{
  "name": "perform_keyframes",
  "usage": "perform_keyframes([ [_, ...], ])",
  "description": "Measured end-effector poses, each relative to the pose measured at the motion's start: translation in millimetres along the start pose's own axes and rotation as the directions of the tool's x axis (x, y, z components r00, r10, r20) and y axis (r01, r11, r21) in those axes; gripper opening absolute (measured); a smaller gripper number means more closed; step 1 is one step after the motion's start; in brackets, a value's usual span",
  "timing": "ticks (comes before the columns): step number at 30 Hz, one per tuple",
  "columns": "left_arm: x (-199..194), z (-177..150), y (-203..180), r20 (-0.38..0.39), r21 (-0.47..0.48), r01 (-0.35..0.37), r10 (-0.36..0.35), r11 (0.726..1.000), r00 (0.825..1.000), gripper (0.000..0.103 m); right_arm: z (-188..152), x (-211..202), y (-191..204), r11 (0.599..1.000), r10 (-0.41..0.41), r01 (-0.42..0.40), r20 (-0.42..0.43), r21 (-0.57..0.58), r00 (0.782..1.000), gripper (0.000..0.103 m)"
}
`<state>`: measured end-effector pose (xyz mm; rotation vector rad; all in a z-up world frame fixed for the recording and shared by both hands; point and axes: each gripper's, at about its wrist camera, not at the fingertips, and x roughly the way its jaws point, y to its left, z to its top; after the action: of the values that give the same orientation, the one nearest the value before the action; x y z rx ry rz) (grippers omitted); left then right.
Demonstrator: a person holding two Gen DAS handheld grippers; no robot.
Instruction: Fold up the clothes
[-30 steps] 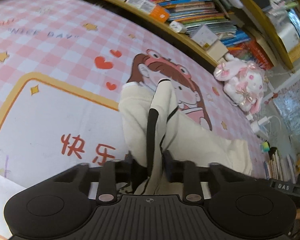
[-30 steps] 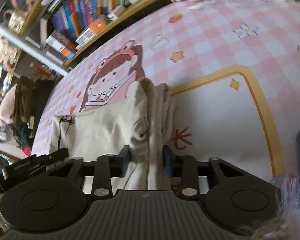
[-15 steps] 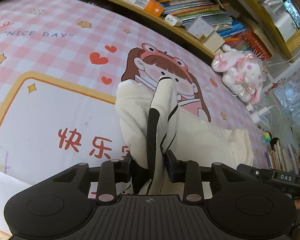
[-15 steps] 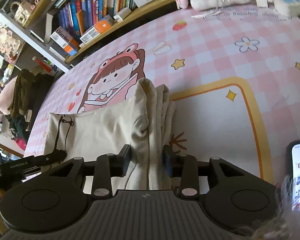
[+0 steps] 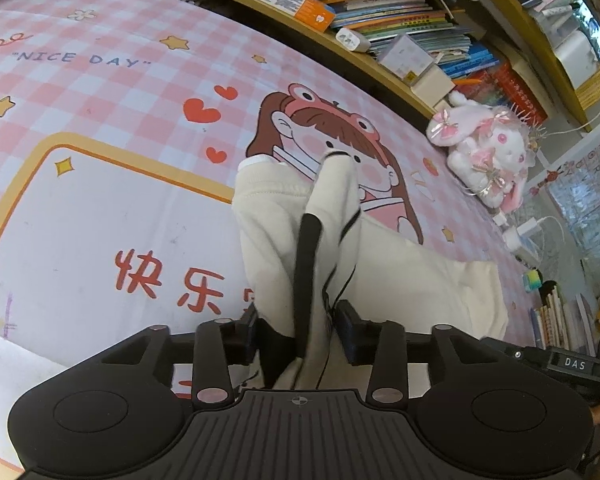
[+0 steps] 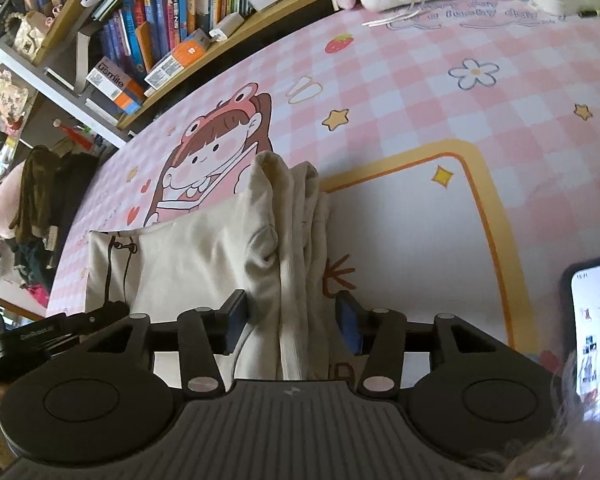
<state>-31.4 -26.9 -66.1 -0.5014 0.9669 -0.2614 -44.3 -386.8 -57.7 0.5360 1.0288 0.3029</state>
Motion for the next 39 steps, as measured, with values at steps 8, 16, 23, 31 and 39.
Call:
perform_keyframes([
  [8,1,-2,-6,0.011,0.02,-0.011,0.011,1.0,1.0,0.041,-3,6,9,0.999,0.031,-0.032,-0.029,-0.038,0.999,0.046],
  [16,-4,-7,-22,0.038,0.072,-0.023,0.02,0.997,0.999,0.019,-5,2,21,0.992,0.029,-0.027,0.015,-0.123,0.999,0.02],
  [23,-13,-7,-36,0.074,0.101,-0.006,-0.002,0.995,0.997,0.018,-5,-9,33,0.974,0.023,-0.005,0.078,-0.225,0.997,0.019],
  [31,-20,-12,-43,0.096,0.1,-0.004,-0.006,0.995,0.995,0.018,-5,-16,31,0.97,0.031,-0.006,0.1,-0.242,0.995,0.019],
  [39,-23,-11,-47,0.104,0.111,0.004,-0.016,0.994,0.994,0.018,-5,-20,31,0.971,0.041,-0.012,0.116,-0.24,0.992,0.019],
])
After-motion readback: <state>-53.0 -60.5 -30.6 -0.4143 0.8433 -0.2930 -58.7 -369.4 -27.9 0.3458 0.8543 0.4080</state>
